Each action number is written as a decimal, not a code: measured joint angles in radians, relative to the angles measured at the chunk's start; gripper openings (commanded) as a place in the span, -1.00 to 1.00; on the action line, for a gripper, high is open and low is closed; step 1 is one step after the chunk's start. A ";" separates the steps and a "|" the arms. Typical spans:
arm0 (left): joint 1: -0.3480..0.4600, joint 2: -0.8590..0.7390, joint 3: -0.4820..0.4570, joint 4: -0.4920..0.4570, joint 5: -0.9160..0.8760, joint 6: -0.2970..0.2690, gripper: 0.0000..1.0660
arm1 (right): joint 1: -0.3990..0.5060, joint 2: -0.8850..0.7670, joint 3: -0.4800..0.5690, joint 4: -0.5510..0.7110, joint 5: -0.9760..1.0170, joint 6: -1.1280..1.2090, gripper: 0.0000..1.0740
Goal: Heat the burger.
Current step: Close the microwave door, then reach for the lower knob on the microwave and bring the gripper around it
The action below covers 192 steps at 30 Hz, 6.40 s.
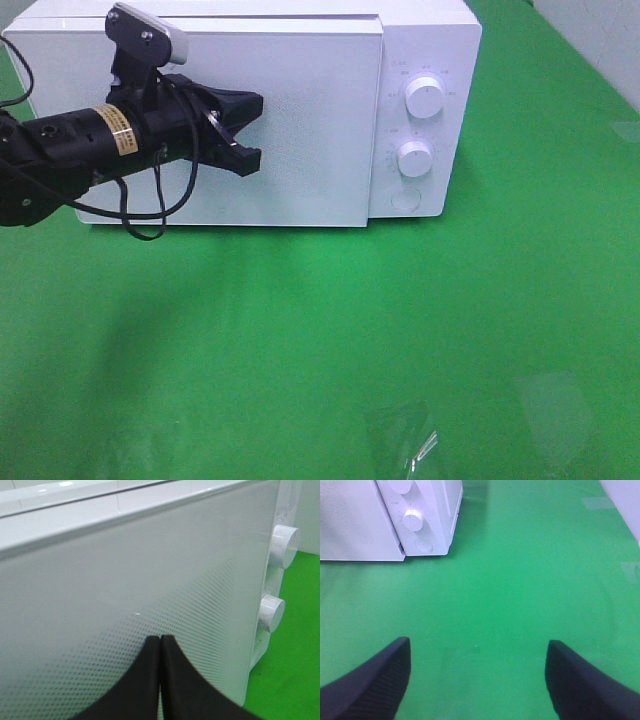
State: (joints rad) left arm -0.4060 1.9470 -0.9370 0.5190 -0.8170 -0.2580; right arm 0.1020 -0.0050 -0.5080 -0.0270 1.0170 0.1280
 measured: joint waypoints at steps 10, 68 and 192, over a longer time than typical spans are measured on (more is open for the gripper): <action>-0.059 0.063 -0.113 -0.042 0.076 -0.004 -1.00 | 0.000 0.000 0.000 0.000 0.000 0.000 0.36; 0.270 -0.726 0.188 -0.592 1.490 0.420 0.66 | -0.007 0.000 0.000 0.000 0.000 0.000 0.36; 0.422 -1.952 0.436 -0.581 1.872 0.415 0.66 | -0.007 0.122 -0.035 0.000 -0.169 0.001 0.36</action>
State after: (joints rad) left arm 0.0160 -0.0050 -0.5010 -0.0620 1.0550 0.1570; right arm 0.0950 0.1170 -0.5430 -0.0270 0.8480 0.1290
